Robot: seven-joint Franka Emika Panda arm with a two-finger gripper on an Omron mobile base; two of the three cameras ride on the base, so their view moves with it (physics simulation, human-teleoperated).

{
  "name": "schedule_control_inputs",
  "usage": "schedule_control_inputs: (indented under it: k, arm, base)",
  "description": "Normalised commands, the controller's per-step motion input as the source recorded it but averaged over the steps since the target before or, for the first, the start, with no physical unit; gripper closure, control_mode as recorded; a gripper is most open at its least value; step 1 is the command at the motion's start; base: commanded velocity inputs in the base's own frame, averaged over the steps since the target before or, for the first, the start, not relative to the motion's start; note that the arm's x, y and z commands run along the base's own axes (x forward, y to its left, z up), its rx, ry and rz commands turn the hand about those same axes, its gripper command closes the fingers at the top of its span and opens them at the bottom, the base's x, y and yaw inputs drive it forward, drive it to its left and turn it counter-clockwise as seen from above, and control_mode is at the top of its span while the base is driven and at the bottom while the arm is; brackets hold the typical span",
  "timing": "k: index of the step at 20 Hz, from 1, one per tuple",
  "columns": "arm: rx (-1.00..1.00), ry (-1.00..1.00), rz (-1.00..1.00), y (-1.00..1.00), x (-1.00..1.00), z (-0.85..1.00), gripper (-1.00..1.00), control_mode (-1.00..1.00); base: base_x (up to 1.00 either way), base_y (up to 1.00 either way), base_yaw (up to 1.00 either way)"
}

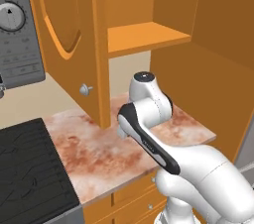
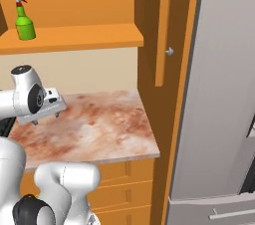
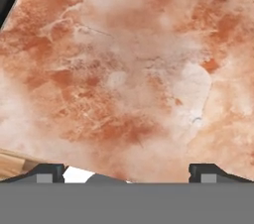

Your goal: Move the cutting board and knife to the sink. Then move spray from the cabinet to the counter.

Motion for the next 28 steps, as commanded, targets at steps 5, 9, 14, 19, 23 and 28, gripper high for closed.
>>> schedule_control_inputs:
  k: [5,9,14,19,23,28]
  arm:
    - [0.0,0.0,0.0,0.0,0.0,0.0,-1.0,1.0]
    - [0.16,-0.21,0.0,0.0,0.0,0.54,-1.0,-1.0]
    - [0.31,-0.34,0.0,0.1,-0.12,0.88,-1.0,-1.0]
    - [0.19,-0.21,-0.09,0.27,0.0,0.94,-1.0,-1.0]
    - [0.06,-0.16,-0.13,0.37,0.04,1.0,-1.0,-1.0]
    - [0.0,-0.22,-0.12,0.17,0.08,1.0,-1.0,-1.0]
  base:
    - [0.0,0.03,0.01]
    - [0.0,0.0,0.0]
    - [0.0,0.0,0.0]
    - [0.0,0.0,0.0]
    - [0.0,0.0,0.0]
    - [0.0,0.0,0.0]
